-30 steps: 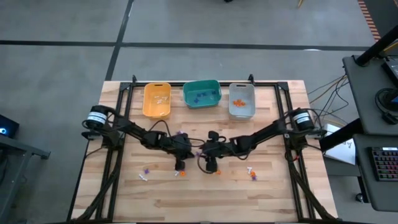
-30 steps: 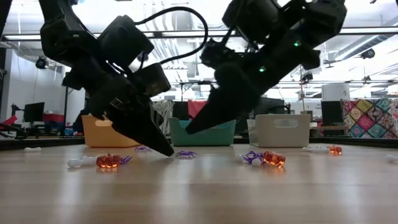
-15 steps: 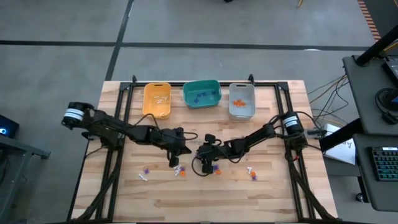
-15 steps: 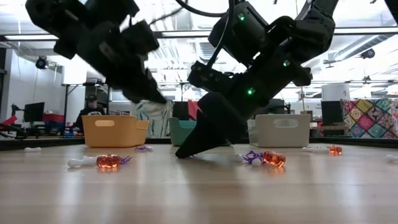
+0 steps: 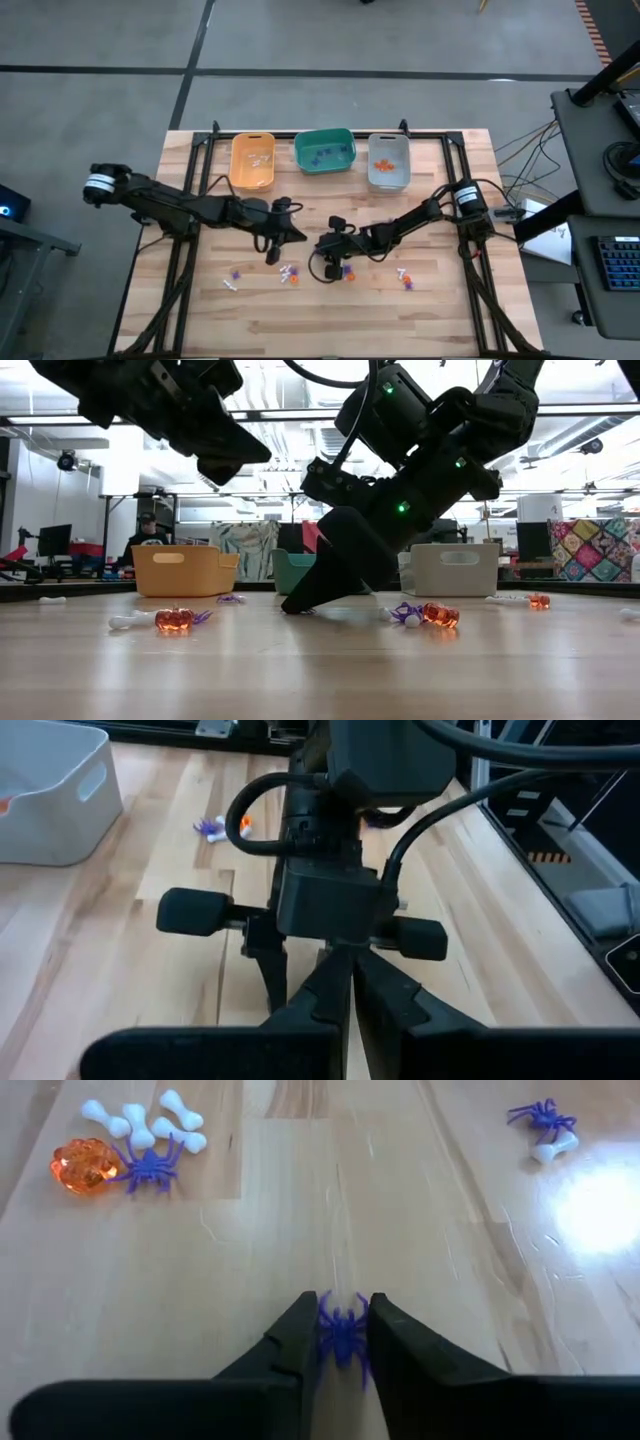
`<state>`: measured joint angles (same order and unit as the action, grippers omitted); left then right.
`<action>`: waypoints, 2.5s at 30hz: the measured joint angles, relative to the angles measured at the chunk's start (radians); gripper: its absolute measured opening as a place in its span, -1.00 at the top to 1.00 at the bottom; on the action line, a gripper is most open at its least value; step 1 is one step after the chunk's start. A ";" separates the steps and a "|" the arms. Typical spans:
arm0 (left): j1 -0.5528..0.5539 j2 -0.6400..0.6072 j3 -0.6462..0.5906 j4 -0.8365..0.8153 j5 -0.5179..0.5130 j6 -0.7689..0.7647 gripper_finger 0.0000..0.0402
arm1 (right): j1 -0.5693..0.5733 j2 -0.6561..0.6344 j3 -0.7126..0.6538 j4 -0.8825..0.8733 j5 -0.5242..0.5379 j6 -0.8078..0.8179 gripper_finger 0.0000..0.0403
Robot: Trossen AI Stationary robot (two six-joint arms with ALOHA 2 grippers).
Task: Sort Halloween decoration
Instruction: Put the violet spider toy into the green bin, then put the white bone toy into the yellow bin
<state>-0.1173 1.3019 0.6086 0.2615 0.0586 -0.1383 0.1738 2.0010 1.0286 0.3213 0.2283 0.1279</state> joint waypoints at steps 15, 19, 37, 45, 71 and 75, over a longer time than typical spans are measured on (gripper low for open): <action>0.000 -0.031 0.000 -0.006 0.000 0.001 1.00 | -0.062 -0.156 0.059 -0.167 0.016 -0.058 0.74; 0.000 -0.061 0.000 -0.029 0.001 0.007 1.00 | -0.138 -0.211 0.154 -0.339 0.015 -0.084 0.74; 0.000 -0.186 0.000 -0.112 -0.007 0.046 1.00 | -0.617 -0.155 0.486 -0.625 -0.180 -0.180 0.74; 0.001 -0.189 0.000 -0.116 -0.024 0.060 1.00 | -0.725 -0.064 0.486 -0.626 -0.184 -0.169 0.74; 0.001 -0.189 0.000 -0.138 -0.078 0.042 1.00 | -0.753 -0.028 0.485 -0.633 -0.176 -0.154 0.25; 0.001 -0.189 0.000 -0.148 -0.089 0.019 1.00 | -0.752 -0.051 0.485 -0.659 -0.176 -0.154 0.22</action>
<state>-0.1162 1.1126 0.6086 0.1133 -0.0303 -0.1198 -0.5785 1.9496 1.5139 -0.3375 0.0525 -0.0263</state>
